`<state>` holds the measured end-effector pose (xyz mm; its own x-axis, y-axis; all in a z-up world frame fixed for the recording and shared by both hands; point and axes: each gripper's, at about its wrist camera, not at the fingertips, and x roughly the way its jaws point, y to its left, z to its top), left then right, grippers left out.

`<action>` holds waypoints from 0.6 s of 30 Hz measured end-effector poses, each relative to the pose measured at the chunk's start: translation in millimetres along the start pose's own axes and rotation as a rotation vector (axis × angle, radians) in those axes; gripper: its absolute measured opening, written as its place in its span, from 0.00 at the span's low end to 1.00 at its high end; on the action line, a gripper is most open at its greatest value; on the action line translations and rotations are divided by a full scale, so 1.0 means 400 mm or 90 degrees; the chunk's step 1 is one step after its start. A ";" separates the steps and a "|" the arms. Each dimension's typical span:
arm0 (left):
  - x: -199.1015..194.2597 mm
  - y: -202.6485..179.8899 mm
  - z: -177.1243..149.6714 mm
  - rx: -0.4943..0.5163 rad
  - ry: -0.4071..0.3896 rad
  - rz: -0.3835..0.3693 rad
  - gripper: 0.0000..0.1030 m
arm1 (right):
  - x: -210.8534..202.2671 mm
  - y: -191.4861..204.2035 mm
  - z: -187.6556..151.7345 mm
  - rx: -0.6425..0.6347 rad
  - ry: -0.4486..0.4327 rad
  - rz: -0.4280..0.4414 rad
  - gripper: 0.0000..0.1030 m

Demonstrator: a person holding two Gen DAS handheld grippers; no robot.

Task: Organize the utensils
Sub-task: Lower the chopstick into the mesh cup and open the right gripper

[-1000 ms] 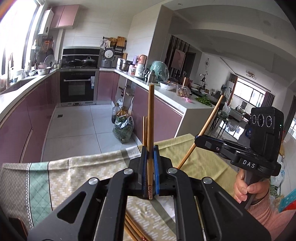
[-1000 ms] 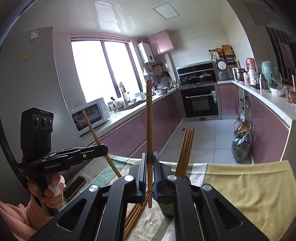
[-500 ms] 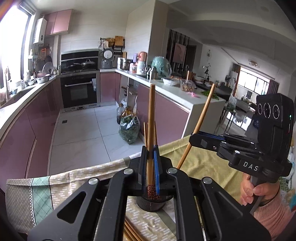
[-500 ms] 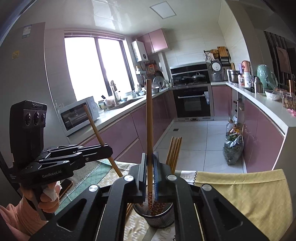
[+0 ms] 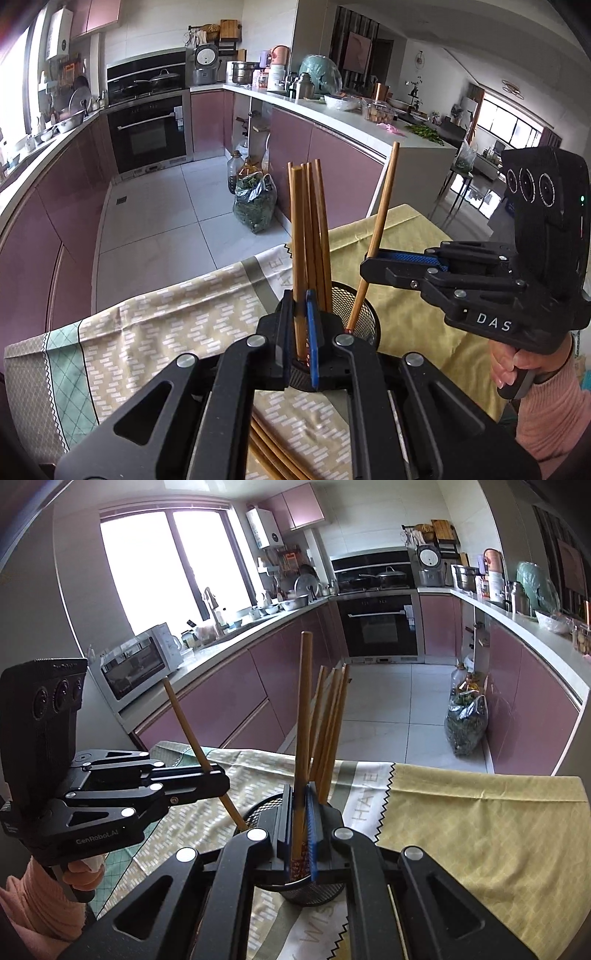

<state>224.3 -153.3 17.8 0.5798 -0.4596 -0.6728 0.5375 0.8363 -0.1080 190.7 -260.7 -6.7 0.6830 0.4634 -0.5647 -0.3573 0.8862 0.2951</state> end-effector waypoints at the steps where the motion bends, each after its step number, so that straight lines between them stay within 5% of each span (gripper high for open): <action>1: 0.003 -0.002 -0.005 -0.002 0.001 0.004 0.07 | 0.004 -0.004 0.002 0.006 0.001 0.000 0.06; 10: 0.064 0.026 0.022 -0.019 0.018 0.002 0.08 | 0.044 -0.022 0.014 0.030 0.010 -0.015 0.08; 18: 0.051 0.048 -0.015 -0.039 0.002 0.006 0.14 | 0.048 -0.031 0.002 0.048 0.010 -0.012 0.20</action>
<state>242.8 -144.8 -2.3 0.5829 -0.4506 -0.6761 0.4939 0.8573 -0.1456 208.8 -262.8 -20.4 0.6789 0.4475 -0.5821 -0.2954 0.8923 0.3414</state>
